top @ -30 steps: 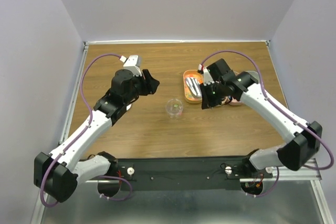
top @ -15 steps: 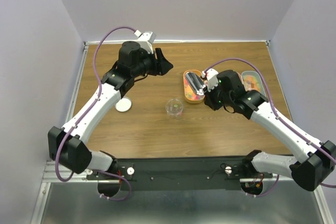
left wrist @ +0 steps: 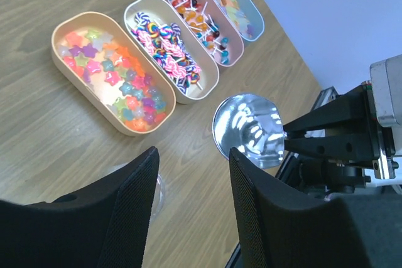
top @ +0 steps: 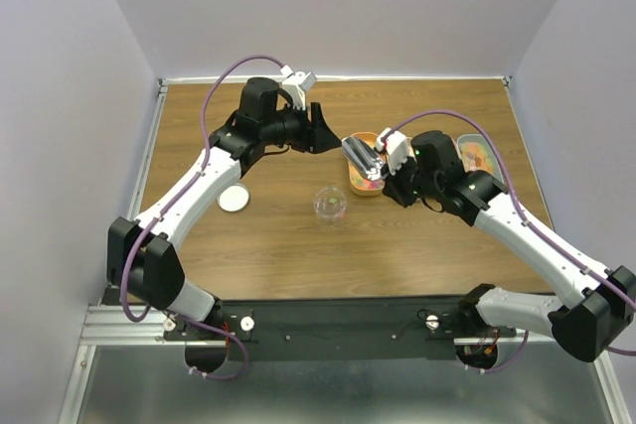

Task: Pack the candies
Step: Adjust the spatula.

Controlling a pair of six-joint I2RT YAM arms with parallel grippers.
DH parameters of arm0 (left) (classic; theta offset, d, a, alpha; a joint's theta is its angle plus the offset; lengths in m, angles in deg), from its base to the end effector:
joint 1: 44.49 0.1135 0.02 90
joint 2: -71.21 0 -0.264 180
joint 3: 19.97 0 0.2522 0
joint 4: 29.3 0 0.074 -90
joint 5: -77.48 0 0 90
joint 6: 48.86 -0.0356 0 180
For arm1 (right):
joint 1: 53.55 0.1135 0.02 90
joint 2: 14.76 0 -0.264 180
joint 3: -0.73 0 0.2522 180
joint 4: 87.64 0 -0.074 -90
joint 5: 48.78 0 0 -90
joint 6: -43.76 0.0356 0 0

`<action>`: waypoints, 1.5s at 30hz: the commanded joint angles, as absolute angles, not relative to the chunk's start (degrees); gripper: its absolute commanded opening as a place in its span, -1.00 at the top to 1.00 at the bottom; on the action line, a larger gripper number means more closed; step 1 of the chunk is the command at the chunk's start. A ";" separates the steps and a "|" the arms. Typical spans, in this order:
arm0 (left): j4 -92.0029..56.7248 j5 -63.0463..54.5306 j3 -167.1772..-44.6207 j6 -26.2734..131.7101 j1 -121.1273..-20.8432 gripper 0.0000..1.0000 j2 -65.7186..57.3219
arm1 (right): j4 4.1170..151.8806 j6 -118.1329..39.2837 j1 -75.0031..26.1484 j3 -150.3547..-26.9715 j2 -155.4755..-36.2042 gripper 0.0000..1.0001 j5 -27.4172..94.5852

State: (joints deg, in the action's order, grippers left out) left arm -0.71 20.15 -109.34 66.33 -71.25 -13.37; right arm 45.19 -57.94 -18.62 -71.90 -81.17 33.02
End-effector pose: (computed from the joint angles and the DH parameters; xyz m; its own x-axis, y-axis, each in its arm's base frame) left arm 0.2963 -0.1709 0.3554 -0.6751 -0.0608 -0.7352 0.5887 0.5563 -0.5865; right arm 0.2001 0.1459 0.3112 -0.3933 -0.5195 -0.7585 -0.7504 0.6581 -0.0616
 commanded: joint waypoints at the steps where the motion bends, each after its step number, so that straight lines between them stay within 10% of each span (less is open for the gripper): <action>1: -2.00 24.13 -110.37 67.24 -71.73 -0.11 -15.45 | 47.04 -59.77 -18.13 -72.36 -80.68 0.99 30.68; 15: -6.39 29.49 -110.64 70.14 -73.40 0.30 -19.14 | 47.39 -60.48 -18.13 -72.27 -81.91 0.99 29.97; 20: -8.32 31.24 -109.32 71.02 -73.40 1.00 -19.06 | 47.83 -60.48 -18.13 -72.00 -82.08 0.99 29.97; 33: -18.34 37.66 -102.82 80.67 -69.89 1.00 -16.16 | 52.40 -56.79 -18.14 -67.88 -73.83 -0.09 30.24; 45: -35.40 41.97 -92.71 100.90 -66.11 1.00 -13.17 | 58.11 -54.32 -18.13 -61.55 -66.09 -0.31 26.81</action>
